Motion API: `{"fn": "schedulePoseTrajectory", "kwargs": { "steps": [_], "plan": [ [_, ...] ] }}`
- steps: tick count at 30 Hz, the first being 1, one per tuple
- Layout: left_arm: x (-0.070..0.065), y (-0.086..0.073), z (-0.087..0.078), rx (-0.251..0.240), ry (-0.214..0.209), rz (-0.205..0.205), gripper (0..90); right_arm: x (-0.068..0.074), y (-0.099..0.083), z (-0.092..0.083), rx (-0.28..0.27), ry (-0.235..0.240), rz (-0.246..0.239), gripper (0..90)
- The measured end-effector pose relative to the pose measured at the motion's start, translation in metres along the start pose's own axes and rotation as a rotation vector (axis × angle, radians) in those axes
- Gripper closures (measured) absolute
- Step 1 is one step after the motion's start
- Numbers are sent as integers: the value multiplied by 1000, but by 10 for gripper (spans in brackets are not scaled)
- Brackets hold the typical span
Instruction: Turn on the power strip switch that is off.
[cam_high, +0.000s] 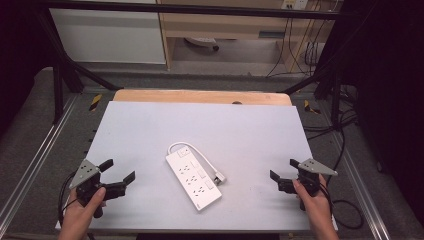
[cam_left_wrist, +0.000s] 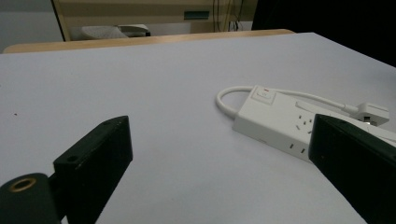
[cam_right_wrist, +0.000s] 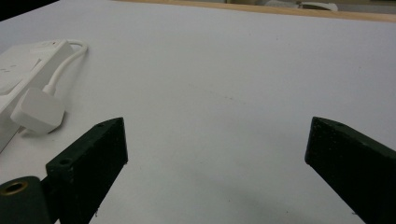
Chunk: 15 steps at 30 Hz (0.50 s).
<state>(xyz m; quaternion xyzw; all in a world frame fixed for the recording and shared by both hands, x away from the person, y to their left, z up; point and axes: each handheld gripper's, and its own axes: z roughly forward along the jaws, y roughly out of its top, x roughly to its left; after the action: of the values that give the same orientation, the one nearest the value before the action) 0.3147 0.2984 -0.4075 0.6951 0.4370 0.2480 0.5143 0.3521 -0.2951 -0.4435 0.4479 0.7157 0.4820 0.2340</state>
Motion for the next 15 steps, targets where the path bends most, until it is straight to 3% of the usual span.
{"fn": "schedulePoseTrajectory", "kwargs": {
  "steps": [15],
  "plan": [
    [-2, 5, -4, -40, -23, -4, 65, 7, 3, 0, -23, -14, -52, 47]
  ]
}}
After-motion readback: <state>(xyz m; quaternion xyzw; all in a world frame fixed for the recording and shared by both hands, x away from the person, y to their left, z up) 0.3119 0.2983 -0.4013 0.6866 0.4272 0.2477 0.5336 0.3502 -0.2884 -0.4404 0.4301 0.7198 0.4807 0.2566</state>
